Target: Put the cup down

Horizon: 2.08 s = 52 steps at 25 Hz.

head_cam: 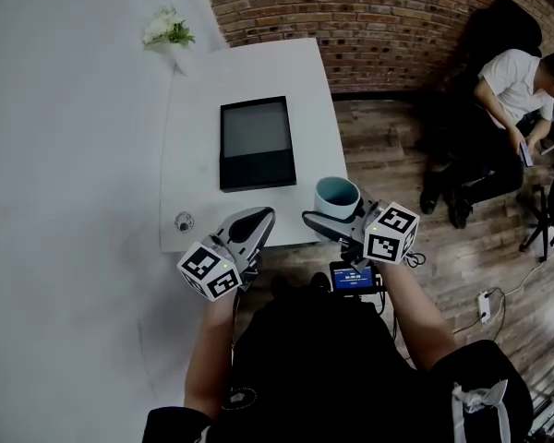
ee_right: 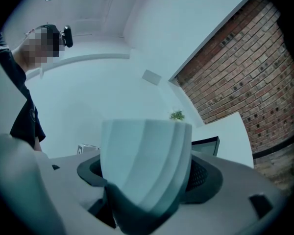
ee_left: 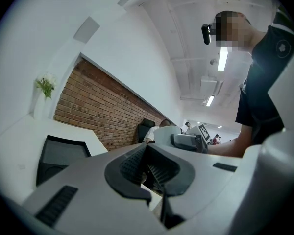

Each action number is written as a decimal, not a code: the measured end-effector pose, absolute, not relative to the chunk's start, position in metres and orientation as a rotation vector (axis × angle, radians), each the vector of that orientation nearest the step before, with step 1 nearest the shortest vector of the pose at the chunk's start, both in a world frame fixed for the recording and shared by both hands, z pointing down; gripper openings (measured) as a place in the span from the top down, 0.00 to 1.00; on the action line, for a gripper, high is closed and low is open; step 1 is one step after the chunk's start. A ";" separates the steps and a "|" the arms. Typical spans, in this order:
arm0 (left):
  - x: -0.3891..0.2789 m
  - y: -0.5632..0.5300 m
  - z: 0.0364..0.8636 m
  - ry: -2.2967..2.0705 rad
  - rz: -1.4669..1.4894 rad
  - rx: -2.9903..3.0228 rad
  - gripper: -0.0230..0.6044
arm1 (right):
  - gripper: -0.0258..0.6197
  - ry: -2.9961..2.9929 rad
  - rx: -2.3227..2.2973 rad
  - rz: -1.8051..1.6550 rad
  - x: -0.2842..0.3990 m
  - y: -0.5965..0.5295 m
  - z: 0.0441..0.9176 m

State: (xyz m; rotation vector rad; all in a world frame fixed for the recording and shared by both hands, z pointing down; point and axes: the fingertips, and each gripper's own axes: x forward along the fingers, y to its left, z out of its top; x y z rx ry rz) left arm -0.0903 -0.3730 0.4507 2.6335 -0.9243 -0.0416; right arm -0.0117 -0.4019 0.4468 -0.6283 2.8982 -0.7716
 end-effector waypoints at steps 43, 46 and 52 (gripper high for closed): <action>-0.130 -0.410 0.479 -1.045 -0.046 2.517 0.95 | 0.35 3.124 -0.687 -0.805 -0.126 -0.549 0.564; -0.132 -0.411 0.483 -1.047 -0.032 2.499 0.95 | 0.35 3.140 -0.726 -0.778 -0.137 -0.563 0.569; -0.145 -0.408 0.487 -1.078 -0.015 2.470 0.95 | 0.35 3.236 -0.744 -0.635 -0.158 -0.572 0.578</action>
